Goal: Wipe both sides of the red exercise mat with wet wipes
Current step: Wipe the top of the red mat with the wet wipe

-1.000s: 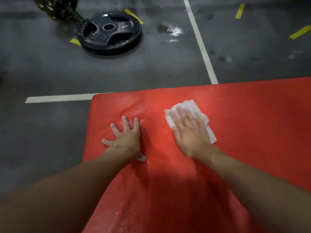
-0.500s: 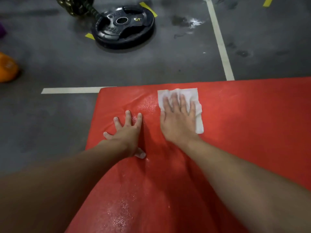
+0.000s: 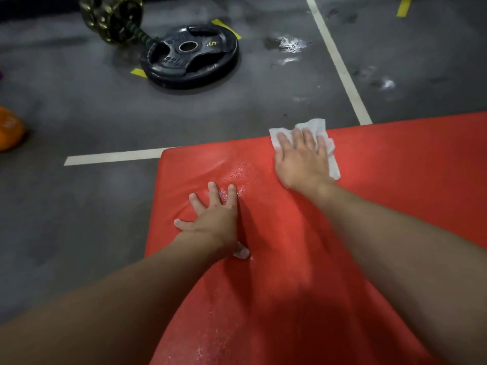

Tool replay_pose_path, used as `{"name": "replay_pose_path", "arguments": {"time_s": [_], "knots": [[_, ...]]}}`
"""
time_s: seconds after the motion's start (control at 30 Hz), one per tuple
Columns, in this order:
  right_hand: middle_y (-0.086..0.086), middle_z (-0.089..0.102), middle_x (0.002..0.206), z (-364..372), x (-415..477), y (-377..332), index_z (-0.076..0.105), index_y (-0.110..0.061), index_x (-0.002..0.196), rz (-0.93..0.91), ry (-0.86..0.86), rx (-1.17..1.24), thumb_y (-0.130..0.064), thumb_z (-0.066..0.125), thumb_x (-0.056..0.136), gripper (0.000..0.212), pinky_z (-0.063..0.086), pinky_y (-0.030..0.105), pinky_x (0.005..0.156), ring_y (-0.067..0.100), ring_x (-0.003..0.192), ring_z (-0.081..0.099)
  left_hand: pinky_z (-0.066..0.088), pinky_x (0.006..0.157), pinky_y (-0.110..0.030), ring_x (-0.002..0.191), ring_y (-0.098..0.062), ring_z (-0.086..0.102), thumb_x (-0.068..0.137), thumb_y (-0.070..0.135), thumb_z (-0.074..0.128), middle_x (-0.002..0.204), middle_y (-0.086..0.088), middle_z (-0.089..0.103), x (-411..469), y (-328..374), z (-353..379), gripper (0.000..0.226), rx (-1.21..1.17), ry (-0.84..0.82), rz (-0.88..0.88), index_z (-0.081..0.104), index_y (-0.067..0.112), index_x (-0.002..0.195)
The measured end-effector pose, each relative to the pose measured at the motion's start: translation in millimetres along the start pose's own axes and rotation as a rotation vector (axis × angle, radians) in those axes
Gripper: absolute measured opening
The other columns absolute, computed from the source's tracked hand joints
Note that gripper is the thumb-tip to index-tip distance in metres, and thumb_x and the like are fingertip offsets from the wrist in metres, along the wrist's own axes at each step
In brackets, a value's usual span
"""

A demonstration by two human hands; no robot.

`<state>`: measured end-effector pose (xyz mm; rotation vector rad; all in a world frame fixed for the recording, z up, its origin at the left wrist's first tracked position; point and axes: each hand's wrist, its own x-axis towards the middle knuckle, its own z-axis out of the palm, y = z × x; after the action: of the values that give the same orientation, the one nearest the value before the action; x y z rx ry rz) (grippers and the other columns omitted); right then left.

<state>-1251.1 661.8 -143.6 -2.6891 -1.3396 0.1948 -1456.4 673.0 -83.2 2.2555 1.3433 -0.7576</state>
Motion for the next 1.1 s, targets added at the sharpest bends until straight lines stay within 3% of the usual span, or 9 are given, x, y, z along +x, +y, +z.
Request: {"name": "replay_pose_path", "arguments": {"time_s": [0.07, 0.2, 0.37, 0.5, 0.67, 0.8, 0.87, 0.97, 1.1], "knots": [[0.005, 0.012, 0.166, 6.6, -3.6, -27.9, 0.021, -0.030, 0.156, 0.018, 0.005, 0.021, -0.044, 0.014, 0.102, 0.056, -0.005, 0.056, 0.119, 0.026, 0.153, 0.002, 0.017, 0.101, -0.080, 0.145, -0.043, -0.020, 0.058, 0.041, 0.092, 0.157, 0.001, -0.034, 1.2, 1.2, 0.0, 0.144, 0.007, 0.006, 0.001, -0.018, 0.039, 0.151], [0.002, 0.013, 0.165, 8.2, -11.2, -31.7, 0.020, -0.036, 0.155, -0.318, -0.016, 0.002, -0.048, 0.013, 0.103, 0.054, 0.000, 0.051, 0.121, 0.022, 0.152, 0.007, 0.028, 0.106, -0.071, 0.148, -0.044, -0.005, 0.054, 0.049, 0.091, 0.162, 0.001, -0.019, 0.2, -11.6, -5.5, 0.143, 0.073, 0.031, 0.075, -0.010, 0.037, 0.154], [0.006, 0.011, 0.166, 9.0, -9.6, -35.6, 0.020, -0.032, 0.155, -0.040, 0.001, 0.014, -0.046, 0.013, 0.101, 0.056, -0.005, 0.052, 0.120, 0.026, 0.152, 0.002, 0.028, 0.113, -0.058, 0.151, -0.031, 0.001, 0.063, 0.043, 0.089, 0.163, 0.007, -0.018, 0.8, -42.4, -9.9, 0.137, 0.214, 0.057, 0.178, -0.012, 0.025, 0.155], [0.002, 0.006, 0.167, 11.9, -32.3, -32.9, 0.013, -0.036, 0.156, -0.422, -0.037, -0.036, -0.051, 0.006, 0.101, 0.058, -0.005, 0.052, 0.120, 0.022, 0.153, 0.000, 0.025, 0.107, -0.062, 0.152, -0.020, -0.003, 0.068, 0.048, 0.084, 0.162, 0.014, -0.018, -3.0, -50.5, 0.9, 0.129, 0.214, 0.130, 0.175, -0.009, 0.026, 0.155], [0.004, 0.004, 0.167, 8.7, -37.1, -32.9, 0.014, -0.029, 0.158, -0.007, 0.001, -0.012, -0.047, 0.012, 0.102, 0.059, -0.003, 0.053, 0.121, 0.026, 0.153, -0.002, 0.023, 0.108, -0.063, 0.151, -0.018, -0.003, 0.067, 0.047, 0.085, 0.162, 0.014, -0.016, -1.2, -51.2, 1.6, 0.128, 0.184, 0.139, 0.174, -0.005, 0.026, 0.156], [-0.001, 0.004, 0.167, 15.9, -76.6, -53.8, 0.013, -0.035, 0.157, -0.349, -0.034, -0.026, -0.049, 0.011, 0.103, 0.057, -0.005, 0.050, 0.121, 0.021, 0.153, -0.001, 0.022, 0.108, -0.064, 0.152, -0.020, -0.002, 0.066, 0.046, 0.085, 0.163, 0.013, -0.014, -2.8, -48.1, -1.9, 0.129, 0.182, 0.123, 0.175, -0.004, 0.024, 0.156], [-0.003, 0.004, 0.167, 6.4, -65.9, -39.2, 0.013, -0.036, 0.157, -0.284, -0.035, -0.009, -0.048, 0.014, 0.104, 0.055, -0.005, 0.047, 0.122, 0.018, 0.153, -0.002, 0.021, 0.108, -0.065, 0.152, -0.022, -0.003, 0.068, 0.045, 0.085, 0.163, 0.012, -0.014, -1.6, -48.8, -1.1, 0.129, 0.183, 0.122, 0.178, -0.005, 0.023, 0.156], [0.000, -0.001, 0.167, 6.5, -69.9, -49.7, 0.010, -0.032, 0.158, 0.003, -0.050, 0.014, -0.045, 0.015, 0.104, 0.057, -0.005, 0.051, 0.121, 0.021, 0.153, -0.007, 0.020, 0.108, -0.066, 0.151, -0.023, -0.005, 0.071, 0.044, 0.083, 0.163, 0.011, -0.016, -1.1, -49.2, 0.2, 0.125, 0.171, 0.114, 0.195, -0.006, 0.022, 0.156], [0.000, 0.006, 0.166, 13.4, -120.1, -67.2, 0.015, -0.034, 0.157, -0.312, -0.062, -0.062, -0.048, 0.010, 0.101, 0.058, -0.003, 0.051, 0.121, 0.022, 0.153, 0.001, 0.023, 0.108, -0.064, 0.151, -0.022, -0.005, 0.074, 0.050, 0.078, 0.163, 0.011, -0.015, -1.6, -57.6, -0.6, 0.120, 0.160, 0.117, 0.253, -0.005, 0.023, 0.156]]}}
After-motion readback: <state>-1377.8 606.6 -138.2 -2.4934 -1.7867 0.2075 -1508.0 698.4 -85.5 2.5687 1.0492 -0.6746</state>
